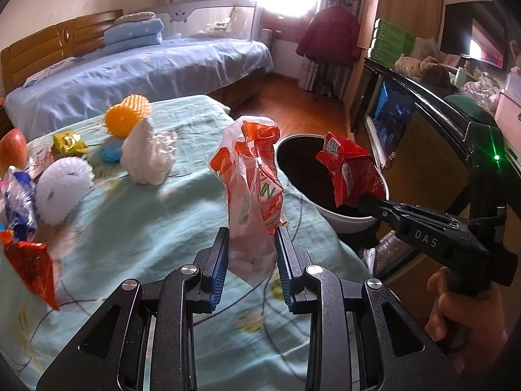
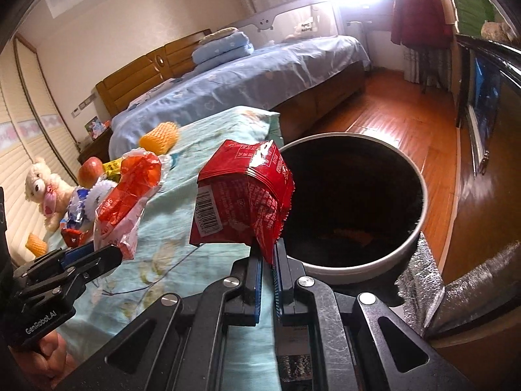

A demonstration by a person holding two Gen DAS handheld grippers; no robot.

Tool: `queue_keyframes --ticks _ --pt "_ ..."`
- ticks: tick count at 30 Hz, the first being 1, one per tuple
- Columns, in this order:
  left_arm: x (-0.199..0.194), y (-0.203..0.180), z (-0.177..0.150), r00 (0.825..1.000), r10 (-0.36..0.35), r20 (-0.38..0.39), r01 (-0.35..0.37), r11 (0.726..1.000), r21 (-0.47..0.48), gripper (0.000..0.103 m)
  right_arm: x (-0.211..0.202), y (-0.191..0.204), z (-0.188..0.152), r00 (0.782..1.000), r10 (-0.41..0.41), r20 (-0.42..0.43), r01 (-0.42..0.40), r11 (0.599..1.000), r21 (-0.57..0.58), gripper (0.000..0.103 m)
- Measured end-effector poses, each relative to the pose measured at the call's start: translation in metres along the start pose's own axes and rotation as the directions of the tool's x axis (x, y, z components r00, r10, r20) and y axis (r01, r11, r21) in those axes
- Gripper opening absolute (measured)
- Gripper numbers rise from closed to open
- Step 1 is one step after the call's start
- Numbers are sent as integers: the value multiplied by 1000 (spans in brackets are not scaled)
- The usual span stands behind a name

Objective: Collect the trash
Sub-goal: 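Carry the red chip bag with the right tool while the left tool carries the plastic bag to the bin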

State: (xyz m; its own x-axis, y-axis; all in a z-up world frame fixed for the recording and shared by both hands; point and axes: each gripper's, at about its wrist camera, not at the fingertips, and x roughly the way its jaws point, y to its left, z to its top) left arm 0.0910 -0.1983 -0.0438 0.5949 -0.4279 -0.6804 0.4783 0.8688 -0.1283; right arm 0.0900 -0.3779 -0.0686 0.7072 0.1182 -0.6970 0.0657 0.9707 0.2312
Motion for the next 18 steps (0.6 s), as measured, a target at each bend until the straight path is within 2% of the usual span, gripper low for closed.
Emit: queue_keyframes --ticks 18 --pt "32 -37 27 998 -53 -32 55 997 59 27 2 -39 12 997 -75 -12 75 996 41 6"
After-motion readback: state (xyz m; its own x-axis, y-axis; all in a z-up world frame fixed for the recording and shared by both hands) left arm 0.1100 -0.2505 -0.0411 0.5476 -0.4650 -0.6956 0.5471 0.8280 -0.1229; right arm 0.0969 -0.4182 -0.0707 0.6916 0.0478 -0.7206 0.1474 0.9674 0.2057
